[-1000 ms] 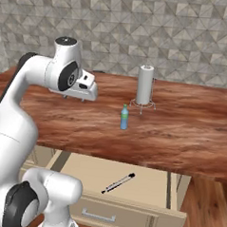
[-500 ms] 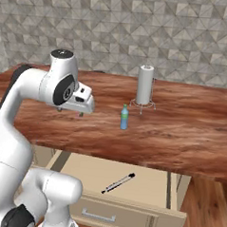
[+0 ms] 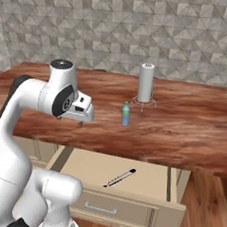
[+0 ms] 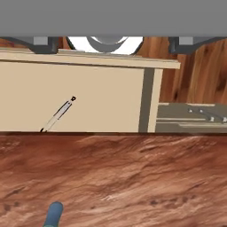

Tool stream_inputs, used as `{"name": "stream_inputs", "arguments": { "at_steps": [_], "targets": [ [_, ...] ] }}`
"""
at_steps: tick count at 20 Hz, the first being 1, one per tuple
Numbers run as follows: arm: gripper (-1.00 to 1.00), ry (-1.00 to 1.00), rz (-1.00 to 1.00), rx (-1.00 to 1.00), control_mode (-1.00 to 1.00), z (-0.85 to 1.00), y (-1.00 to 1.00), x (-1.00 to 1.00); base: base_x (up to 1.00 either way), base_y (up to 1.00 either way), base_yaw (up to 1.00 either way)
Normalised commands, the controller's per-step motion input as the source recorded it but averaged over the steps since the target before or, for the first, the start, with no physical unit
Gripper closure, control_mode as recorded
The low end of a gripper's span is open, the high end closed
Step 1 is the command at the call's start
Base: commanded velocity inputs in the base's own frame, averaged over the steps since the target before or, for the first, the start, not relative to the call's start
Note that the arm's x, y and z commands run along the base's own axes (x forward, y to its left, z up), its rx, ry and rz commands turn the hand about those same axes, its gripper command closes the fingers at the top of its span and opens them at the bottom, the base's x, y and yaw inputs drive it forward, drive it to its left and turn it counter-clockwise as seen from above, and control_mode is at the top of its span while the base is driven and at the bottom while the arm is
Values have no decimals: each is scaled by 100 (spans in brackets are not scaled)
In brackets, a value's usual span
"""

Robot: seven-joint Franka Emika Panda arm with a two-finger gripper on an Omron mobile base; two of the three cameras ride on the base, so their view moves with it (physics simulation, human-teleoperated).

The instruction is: Pick the tongs from the drawer and place it on the counter.

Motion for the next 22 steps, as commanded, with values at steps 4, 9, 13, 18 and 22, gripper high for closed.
{"name": "stream_inputs", "arguments": {
  "at_steps": [4, 9, 13, 18, 22],
  "targets": [
    [-100, 0, 0, 0, 100, 0, 0, 0, -37, -21, 2],
    [-100, 0, 0, 0, 100, 0, 0, 0, -16, -16, 1],
    [-100, 0, 0, 0, 100, 0, 0, 0, -20, -17, 1],
    [-100, 0, 0, 0, 100, 0, 0, 0, -42, -28, 4],
    [-100, 0, 0, 0, 100, 0, 0, 0, -52, -31, 6]
  ]
}}
